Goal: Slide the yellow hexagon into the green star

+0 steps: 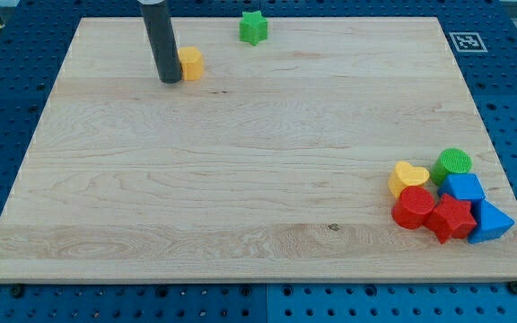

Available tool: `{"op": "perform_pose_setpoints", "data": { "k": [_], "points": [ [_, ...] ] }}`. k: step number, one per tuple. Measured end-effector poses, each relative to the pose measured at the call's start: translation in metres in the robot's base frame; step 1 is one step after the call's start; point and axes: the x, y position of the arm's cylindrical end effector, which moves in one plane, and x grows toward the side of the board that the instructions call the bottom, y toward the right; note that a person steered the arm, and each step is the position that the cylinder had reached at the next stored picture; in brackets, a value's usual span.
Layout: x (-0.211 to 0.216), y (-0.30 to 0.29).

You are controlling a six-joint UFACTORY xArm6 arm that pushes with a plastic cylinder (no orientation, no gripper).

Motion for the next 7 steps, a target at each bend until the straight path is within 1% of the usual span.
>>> {"op": "perform_pose_setpoints", "data": {
  "k": [2,4,5,6,7],
  "points": [
    [-0.008,0.019],
    [-0.008,0.023],
    [-0.026,0.009],
    [-0.034,0.014],
    [-0.034,0.043]
  ]
}}
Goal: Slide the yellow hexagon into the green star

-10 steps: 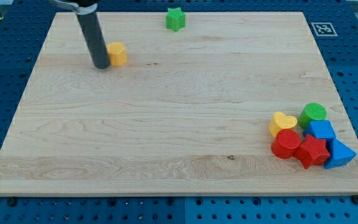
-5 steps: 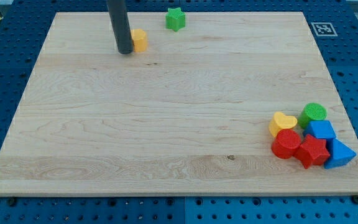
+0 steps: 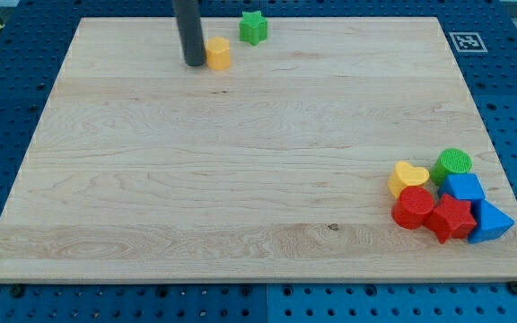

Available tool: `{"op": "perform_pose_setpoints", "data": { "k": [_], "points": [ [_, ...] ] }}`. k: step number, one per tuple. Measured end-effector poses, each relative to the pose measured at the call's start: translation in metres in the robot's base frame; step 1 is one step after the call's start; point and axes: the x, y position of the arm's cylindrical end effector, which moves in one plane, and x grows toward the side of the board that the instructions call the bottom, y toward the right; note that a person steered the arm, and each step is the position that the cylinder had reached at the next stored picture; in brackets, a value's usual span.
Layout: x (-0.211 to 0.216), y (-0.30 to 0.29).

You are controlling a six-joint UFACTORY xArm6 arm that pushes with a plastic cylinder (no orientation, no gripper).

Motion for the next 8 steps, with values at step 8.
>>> {"op": "perform_pose_setpoints", "data": {
  "k": [8],
  "points": [
    [-0.036,-0.03]
  ]
}}
